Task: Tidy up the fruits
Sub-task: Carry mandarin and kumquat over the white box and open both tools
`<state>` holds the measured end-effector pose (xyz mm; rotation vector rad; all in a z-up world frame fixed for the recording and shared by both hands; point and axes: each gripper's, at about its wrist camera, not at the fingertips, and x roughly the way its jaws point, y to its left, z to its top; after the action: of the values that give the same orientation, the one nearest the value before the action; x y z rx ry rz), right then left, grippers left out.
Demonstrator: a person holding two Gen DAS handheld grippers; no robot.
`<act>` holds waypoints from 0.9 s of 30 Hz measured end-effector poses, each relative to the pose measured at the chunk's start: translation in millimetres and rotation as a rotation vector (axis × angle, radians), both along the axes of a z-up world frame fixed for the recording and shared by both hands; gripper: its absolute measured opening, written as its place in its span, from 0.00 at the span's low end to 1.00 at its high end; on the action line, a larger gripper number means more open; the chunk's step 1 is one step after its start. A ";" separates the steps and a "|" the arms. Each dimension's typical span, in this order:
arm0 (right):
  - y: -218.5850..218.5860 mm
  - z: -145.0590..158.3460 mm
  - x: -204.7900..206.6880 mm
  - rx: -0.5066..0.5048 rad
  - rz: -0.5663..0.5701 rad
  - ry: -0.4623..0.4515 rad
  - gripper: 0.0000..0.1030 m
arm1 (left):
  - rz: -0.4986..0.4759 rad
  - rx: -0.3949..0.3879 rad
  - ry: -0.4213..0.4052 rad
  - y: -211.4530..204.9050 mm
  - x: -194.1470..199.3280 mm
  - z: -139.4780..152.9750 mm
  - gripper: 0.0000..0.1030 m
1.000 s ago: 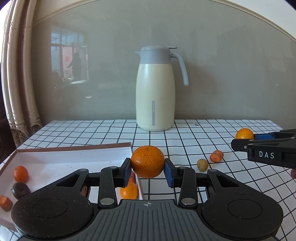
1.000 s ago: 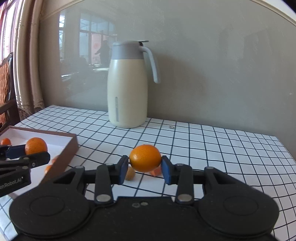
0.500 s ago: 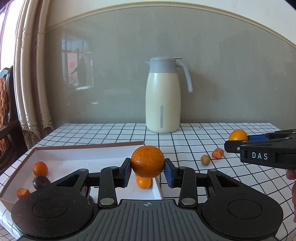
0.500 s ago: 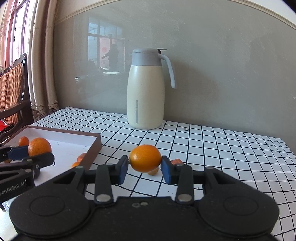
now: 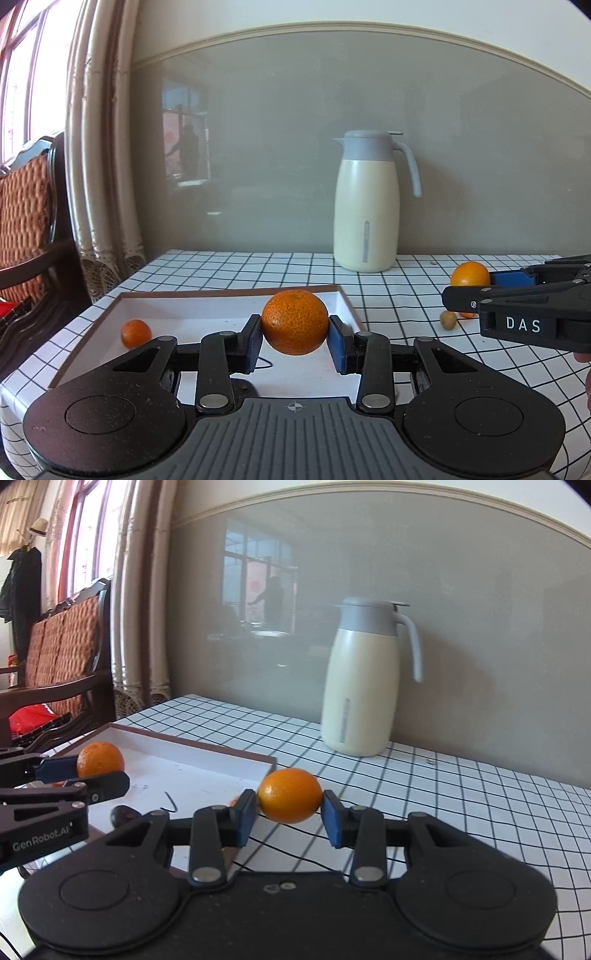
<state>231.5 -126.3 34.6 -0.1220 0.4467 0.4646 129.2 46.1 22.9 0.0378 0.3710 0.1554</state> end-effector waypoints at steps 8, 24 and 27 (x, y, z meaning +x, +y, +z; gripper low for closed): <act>28.5 4.6 -11.1 -0.003 0.096 -0.035 0.29 | 0.049 -0.011 -0.014 25.8 -10.9 1.4 0.37; 77.9 7.4 -19.1 -0.002 0.193 -0.056 0.29 | 0.169 0.005 -0.028 81.7 -27.9 1.7 0.37; 84.7 7.9 -17.3 0.001 0.197 -0.057 0.29 | 0.195 0.018 -0.033 93.0 -31.5 2.9 0.37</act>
<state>214.2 -41.6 42.5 -0.1792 0.3797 0.6532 97.7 139.1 25.9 0.0163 0.3398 0.3517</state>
